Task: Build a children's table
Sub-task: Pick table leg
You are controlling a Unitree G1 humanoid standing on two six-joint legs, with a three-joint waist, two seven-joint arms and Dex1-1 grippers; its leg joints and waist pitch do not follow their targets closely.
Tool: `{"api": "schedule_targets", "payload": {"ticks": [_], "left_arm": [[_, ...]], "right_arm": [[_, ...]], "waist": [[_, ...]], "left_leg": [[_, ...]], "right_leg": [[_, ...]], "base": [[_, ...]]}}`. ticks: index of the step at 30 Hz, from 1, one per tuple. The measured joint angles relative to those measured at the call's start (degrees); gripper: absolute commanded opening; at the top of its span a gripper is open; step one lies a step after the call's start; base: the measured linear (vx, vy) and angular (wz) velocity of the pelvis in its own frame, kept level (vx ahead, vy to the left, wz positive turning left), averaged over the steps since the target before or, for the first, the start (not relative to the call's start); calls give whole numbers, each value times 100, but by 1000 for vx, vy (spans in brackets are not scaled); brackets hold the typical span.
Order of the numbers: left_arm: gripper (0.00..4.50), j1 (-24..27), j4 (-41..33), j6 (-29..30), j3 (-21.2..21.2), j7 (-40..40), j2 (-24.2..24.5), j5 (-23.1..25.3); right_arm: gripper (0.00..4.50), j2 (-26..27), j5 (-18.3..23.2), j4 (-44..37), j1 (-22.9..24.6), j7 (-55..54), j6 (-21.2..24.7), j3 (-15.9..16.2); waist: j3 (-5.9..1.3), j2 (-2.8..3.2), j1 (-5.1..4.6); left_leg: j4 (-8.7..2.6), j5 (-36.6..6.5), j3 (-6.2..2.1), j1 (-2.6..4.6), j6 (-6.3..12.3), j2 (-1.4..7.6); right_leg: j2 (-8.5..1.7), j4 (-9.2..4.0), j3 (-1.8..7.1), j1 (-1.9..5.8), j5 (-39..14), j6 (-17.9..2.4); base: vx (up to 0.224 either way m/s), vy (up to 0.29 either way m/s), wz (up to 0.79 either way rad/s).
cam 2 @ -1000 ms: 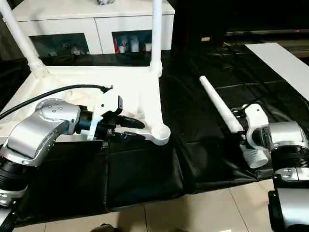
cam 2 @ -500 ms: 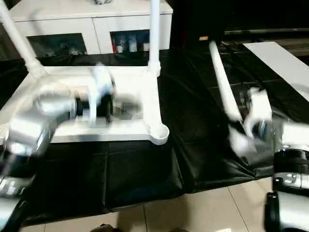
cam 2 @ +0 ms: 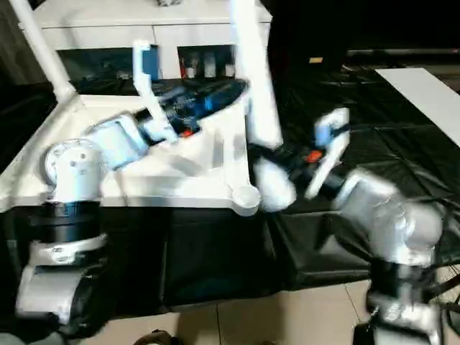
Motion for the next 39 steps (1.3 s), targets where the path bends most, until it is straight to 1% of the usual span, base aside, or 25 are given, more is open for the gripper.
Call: {"api": "schedule_targets", "payload": {"ticks": [4,6,7,8,10,11,12,14,15,17,19,21,23,25,26,28,30,32,33,36,38,39], "left_arm": [[349,-74,-36,207,88,233,-12,-217],[384,-74,-62,246,82,308,-9,-243],[384,-74,-68,247,64,312,0,-239],[386,-74,-73,247,42,353,-2,-222],[416,-74,-72,244,37,452,-3,-171],[425,-74,-71,240,50,554,-10,-170],[427,-74,-70,240,50,575,-10,-170],[435,-74,-66,184,49,700,-11,-156],[448,-74,-64,149,33,741,-10,-131],[450,-76,-50,4,-63,822,28,31],[450,-96,33,-304,-279,999,58,310],[450,-134,129,-476,-345,1127,48,443],[450,-190,223,-662,-349,1285,60,561],[450,-203,237,-784,-349,1467,125,686],[450,-180,275,-785,-303,1567,199,750],[450,-93,294,-756,-193,1627,346,793],[450,-74,336,-760,-119,1710,428,858],[450,-78,388,-856,-53,1823,408,863],[450,-85,487,-948,-16,1908,338,861],[450,-87,632,-981,49,1978,198,805],[450,-120,632,-979,130,1978,113,672],[450,-149,631,-968,154,1977,90,615]], "right_arm": [[184,-63,20,-78,4,-12,33,17],[184,-141,3,-93,4,-11,18,104],[184,-158,-38,-93,4,-11,0,143],[184,-179,-115,-94,4,-21,-46,228],[184,-216,-309,-112,3,-59,-170,384],[184,-215,-470,-164,3,-161,-273,529],[184,-212,-508,-170,3,-192,-296,565],[184,-182,-800,-173,-23,-350,-517,799],[184,-153,-864,-203,-29,-362,-561,913],[184,-48,-1008,-213,-37,-536,-693,1039],[184,37,-1350,-199,-60,-831,-944,1201],[184,125,-1535,-159,-91,-1053,-1077,1272],[184,331,-1718,-9,-218,-1416,-1257,1339],[184,526,-1941,236,-393,-1931,-1563,1303],[184,531,-2057,271,-438,-2165,-1771,1174],[184,488,-2127,276,-486,-2329,-2037,971],[184,429,-2291,269,-487,-2374,-2300,935],[184,416,-2495,249,-463,-2396,-2498,1098],[184,410,-2605,189,-420,-2394,-2629,1268],[184,425,-2786,148,-334,-2382,-2780,1637],[184,369,-3004,150,-261,-2346,-2893,1933],[184,374,-3067,157,-249,-2337,-2922,2021]], "waist": [[-2,-12,2],[0,-16,3],[0,-17,3],[-1,-17,2],[0,-19,1],[0,-20,0],[0,-20,-2],[1,-21,-13],[1,-21,-14],[1,-21,-11],[0,-23,3],[0,-23,0],[-1,-22,-18],[-1,-22,-45],[-1,-21,-39],[-1,-21,-30],[-1,-21,-17],[-1,-21,-15],[-1,-22,-14],[-1,-22,-12],[-1,-25,-16],[-1,-25,-17]], "left_leg": [[-1,0,0,-2,0,0],[-2,0,0,-6,0,0],[-4,0,0,-7,0,0],[-4,0,0,-9,0,0],[-5,0,0,-11,0,0],[-5,0,0,-14,0,0],[-5,-1,0,-14,0,0],[-7,-1,0,-15,0,1],[-10,-1,0,-15,0,1],[-13,0,0,-16,-1,1],[-15,0,0,-19,-1,1],[-15,0,0,-26,-1,-1],[-14,0,0,-36,0,-1],[-14,2,-1,-53,-3,0],[-15,3,0,-55,-4,0],[-15,3,0,-56,-4,5],[-15,3,0,-58,-4,5],[-15,2,0,-59,-3,4],[-14,2,0,-60,-2,4],[-13,3,0,-61,-2,4],[-13,3,0,-61,-2,4],[-13,3,0,-61,-2,4]], "right_leg": [[0,-5,-1,0,0,3],[0,-8,-2,-2,0,4],[0,-11,-2,-2,0,5],[0,-13,-3,-2,0,6],[0,-16,-3,-3,1,7],[0,-17,-3,-5,1,8],[0,-18,-3,-6,2,8],[0,-19,-4,-7,2,10],[0,-20,-4,-8,2,10],[0,-20,-4,-10,2,12],[0,-26,-4,-9,2,16],[0,-35,-3,-10,4,18],[0,-39,-3,-17,11,25],[0,-41,-3,-34,25,47],[1,-39,-3,-38,27,51],[4,-41,-5,-39,27,52],[4,-45,-6,-38,26,52],[4,-47,-5,-37,27,52],[4,-49,-5,-36,27,52],[4,-50,-5,-36,32,55],[4,-50,-4,-36,33,55],[4,-50,-5,-36,33,56]], "base": [[0,0,0],[0,0,0],[0,0,0],[0,0,0],[0,0,0],[0,0,0],[0,0,0],[0,0,0],[0,0,0],[0,0,0],[0,0,0],[0,0,0],[0,0,0],[0,0,0],[0,0,0],[0,0,0],[0,0,0],[0,0,0],[0,0,0],[0,0,0],[0,0,0],[0,0,0]]}}
